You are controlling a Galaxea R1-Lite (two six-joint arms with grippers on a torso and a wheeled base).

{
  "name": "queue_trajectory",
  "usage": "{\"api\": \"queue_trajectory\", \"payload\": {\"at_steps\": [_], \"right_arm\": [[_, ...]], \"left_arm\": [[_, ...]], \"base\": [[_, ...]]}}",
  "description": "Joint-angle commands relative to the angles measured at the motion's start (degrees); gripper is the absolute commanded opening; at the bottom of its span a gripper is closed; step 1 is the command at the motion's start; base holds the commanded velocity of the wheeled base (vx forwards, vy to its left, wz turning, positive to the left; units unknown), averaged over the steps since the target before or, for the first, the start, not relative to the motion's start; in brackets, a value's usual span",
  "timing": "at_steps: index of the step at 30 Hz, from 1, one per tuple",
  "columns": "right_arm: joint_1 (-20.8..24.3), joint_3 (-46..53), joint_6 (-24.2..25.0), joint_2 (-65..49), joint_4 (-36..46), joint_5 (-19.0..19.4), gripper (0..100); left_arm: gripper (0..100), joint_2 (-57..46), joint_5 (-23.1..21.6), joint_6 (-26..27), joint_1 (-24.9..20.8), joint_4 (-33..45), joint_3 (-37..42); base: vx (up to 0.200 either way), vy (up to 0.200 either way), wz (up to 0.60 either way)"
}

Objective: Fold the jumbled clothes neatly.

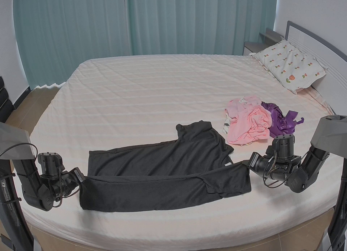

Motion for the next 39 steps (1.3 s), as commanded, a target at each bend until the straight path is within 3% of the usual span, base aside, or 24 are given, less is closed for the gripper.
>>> {"api": "queue_trajectory", "payload": {"at_steps": [1, 18, 22, 30, 36, 39], "right_arm": [[-0.8, 3.1, -0.1, -3.4, -1.4, 0.2, 0], [-0.5, 6.0, -0.7, -5.1, -5.7, 4.1, 0], [-1.3, 11.6, -0.9, -8.9, -8.3, 7.2, 0], [-1.3, 17.7, -1.8, -11.4, -10.9, 7.4, 0], [-1.4, 21.5, -2.8, -11.5, -16.3, 7.4, 0], [-1.4, 23.7, -2.9, -11.5, -18.8, 7.4, 0]], "left_arm": [[0, -2.0, -0.1, -0.1, 0.1, -0.1, 1.4], [0, -4.8, -0.3, 0.2, 0.0, -0.3, 8.7], [0, -6.6, -1.1, 0.1, -0.2, -2.7, 11.6], [0, -7.7, -1.2, 1.2, -0.4, -9.3, 18.7], [0, -8.8, -1.1, 1.1, 0.2, -9.2, 18.7], [0, -13.4, -1.6, 1.2, 0.2, -5.4, 18.7]], "base": [[0.0, 0.0, 0.0], [0.0, 0.0, 0.0], [0.0, 0.0, 0.0], [0.0, 0.0, 0.0], [0.0, 0.0, 0.0], [0.0, 0.0, 0.0]]}}
